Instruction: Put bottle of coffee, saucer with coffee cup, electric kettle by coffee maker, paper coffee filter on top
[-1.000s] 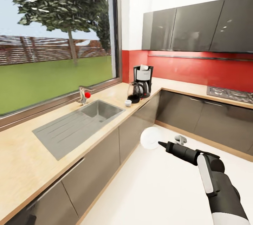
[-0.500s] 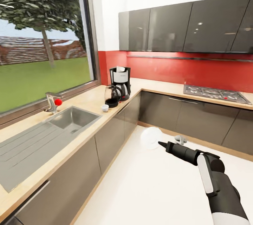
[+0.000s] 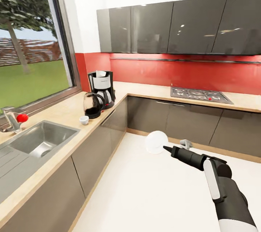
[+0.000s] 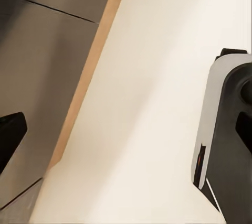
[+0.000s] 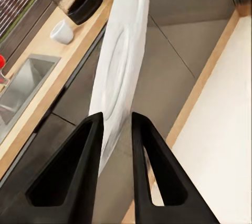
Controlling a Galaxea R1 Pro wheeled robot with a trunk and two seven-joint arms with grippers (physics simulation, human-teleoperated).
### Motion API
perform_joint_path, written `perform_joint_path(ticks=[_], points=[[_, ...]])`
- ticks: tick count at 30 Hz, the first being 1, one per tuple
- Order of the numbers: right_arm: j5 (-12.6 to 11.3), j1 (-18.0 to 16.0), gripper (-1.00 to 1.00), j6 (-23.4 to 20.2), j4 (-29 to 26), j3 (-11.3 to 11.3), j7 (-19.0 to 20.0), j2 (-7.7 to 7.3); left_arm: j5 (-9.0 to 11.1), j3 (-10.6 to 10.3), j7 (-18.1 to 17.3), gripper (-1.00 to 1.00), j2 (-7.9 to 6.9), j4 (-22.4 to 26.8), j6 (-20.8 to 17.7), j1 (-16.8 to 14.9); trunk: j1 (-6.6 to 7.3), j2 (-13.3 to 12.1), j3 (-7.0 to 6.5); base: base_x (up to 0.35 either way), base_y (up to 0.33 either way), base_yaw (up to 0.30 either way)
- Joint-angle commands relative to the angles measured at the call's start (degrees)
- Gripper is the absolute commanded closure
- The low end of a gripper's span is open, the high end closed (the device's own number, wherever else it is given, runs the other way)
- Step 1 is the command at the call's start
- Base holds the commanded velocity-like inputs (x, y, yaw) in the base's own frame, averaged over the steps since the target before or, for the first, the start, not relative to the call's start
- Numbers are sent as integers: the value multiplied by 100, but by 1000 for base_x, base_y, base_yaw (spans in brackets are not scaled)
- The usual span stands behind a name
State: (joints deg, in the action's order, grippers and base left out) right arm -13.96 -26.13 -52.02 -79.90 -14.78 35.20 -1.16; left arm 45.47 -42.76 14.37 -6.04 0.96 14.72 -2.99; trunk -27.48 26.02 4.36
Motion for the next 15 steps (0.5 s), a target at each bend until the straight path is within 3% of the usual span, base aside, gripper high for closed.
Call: perform_joint_path(ticks=[1, 10, 15], points=[[-11, -9, 100, -36, 0, -8, 30, 2, 33, -49, 30, -100, -2, 10, 5, 0, -6, 11, 12, 295, -143, -300], [-18, -8, 100, -37, -1, -8, 30, 2, 16, -68, -40, -100, 8, 9, -90, 0, -6, 11, 12, 286, -163, -298], [-15, -7, 100, -37, 0, -8, 30, -4, -4, -82, -99, -100, 16, 13, -219, 0, -6, 11, 12, 281, -170, -106]])
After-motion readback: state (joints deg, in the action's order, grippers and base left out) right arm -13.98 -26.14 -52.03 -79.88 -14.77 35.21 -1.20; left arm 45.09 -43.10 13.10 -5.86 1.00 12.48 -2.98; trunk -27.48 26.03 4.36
